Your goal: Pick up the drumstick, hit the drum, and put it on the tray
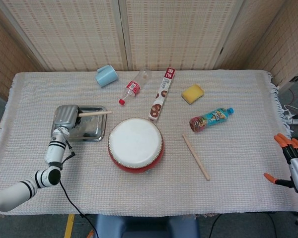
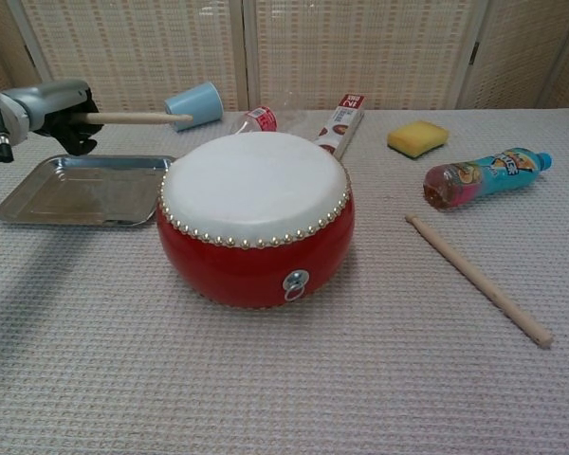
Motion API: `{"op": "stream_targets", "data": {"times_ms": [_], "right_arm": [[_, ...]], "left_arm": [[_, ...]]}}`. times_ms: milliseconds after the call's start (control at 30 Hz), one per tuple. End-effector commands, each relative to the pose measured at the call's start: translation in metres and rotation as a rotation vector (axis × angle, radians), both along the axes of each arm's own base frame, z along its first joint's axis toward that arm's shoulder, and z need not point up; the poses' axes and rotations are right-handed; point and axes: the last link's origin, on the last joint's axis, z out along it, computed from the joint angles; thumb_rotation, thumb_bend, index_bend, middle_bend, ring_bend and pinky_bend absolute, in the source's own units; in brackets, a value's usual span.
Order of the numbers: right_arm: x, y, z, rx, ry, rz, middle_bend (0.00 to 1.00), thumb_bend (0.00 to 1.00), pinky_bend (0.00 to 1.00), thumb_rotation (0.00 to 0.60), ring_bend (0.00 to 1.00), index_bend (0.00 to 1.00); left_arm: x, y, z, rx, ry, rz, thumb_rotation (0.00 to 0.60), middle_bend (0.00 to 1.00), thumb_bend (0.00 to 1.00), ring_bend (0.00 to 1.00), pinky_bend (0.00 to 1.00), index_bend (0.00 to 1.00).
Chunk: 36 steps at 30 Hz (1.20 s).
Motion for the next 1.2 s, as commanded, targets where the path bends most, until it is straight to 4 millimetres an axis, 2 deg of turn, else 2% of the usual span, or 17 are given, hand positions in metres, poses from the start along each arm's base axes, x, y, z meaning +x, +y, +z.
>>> {"op": "stream_targets", "data": {"times_ms": [33, 200, 267, 400, 467, 567, 667, 767, 867, 1000, 1200], "right_arm": [[0.000, 0.000, -0.001, 0.001, 0.001, -0.003, 0.02, 0.07, 0.07, 0.600, 0.00, 0.00], [0.000, 0.000, -0.001, 0.002, 0.003, -0.011, 0.02, 0.07, 0.07, 0.600, 0.00, 0.00], [0.000, 0.000, -0.001, 0.000, 0.003, -0.013, 0.02, 0.07, 0.07, 0.600, 0.00, 0.00], [-0.001, 0.000, 0.000, -0.003, 0.003, -0.016, 0.02, 0.07, 0.07, 0.600, 0.00, 0.00], [-0.001, 0.000, -0.001, -0.003, 0.003, -0.017, 0.02, 0.07, 0.07, 0.600, 0.00, 0.00], [-0.001, 0.000, -0.002, 0.000, 0.002, -0.015, 0.02, 0.07, 0.07, 0.600, 0.00, 0.00], [0.000, -0.001, -0.002, 0.000, -0.001, -0.010, 0.02, 0.07, 0.07, 0.600, 0.00, 0.00], [0.000, 0.000, -0.002, -0.002, -0.001, -0.009, 0.02, 0.07, 0.07, 0.600, 0.00, 0.00], [0.000, 0.000, -0.002, -0.004, -0.002, -0.010, 0.02, 0.07, 0.07, 0.600, 0.00, 0.00], [0.000, 0.000, -0.002, -0.004, -0.004, -0.004, 0.02, 0.07, 0.07, 0.600, 0.00, 0.00], [0.001, 0.001, -0.001, -0.006, -0.004, 0.000, 0.02, 0.07, 0.07, 0.600, 0.00, 0.00]], "left_arm": [[-0.001, 0.007, -0.022, -0.045, 0.043, 0.001, 0.600, 1.00, 0.57, 0.98, 0.90, 0.91], [-0.006, 0.012, -0.033, -0.047, 0.068, 0.022, 0.600, 0.96, 0.56, 0.92, 0.87, 0.88], [-0.009, 0.013, -0.035, -0.053, 0.059, 0.041, 0.600, 0.88, 0.56, 0.84, 0.84, 0.83], [-0.013, 0.014, -0.036, -0.045, 0.059, 0.058, 0.600, 0.63, 0.55, 0.58, 0.64, 0.63], [-0.014, 0.014, -0.035, -0.037, 0.049, 0.063, 0.600, 0.46, 0.52, 0.39, 0.48, 0.49], [-0.015, 0.013, -0.032, -0.036, 0.040, 0.069, 0.600, 0.24, 0.47, 0.17, 0.28, 0.27], [-0.017, 0.012, -0.030, -0.043, 0.033, 0.077, 0.600, 0.11, 0.43, 0.06, 0.18, 0.14], [-0.018, 0.011, -0.025, -0.028, 0.024, 0.082, 0.600, 0.02, 0.38, 0.00, 0.11, 0.05], [-0.019, 0.008, -0.021, -0.010, 0.020, 0.080, 0.600, 0.00, 0.31, 0.00, 0.07, 0.00], [-0.019, 0.006, -0.017, -0.007, 0.012, 0.081, 0.600, 0.00, 0.23, 0.00, 0.04, 0.00], [-0.021, 0.006, -0.015, -0.008, 0.002, 0.094, 0.600, 0.00, 0.21, 0.00, 0.02, 0.00]]}}
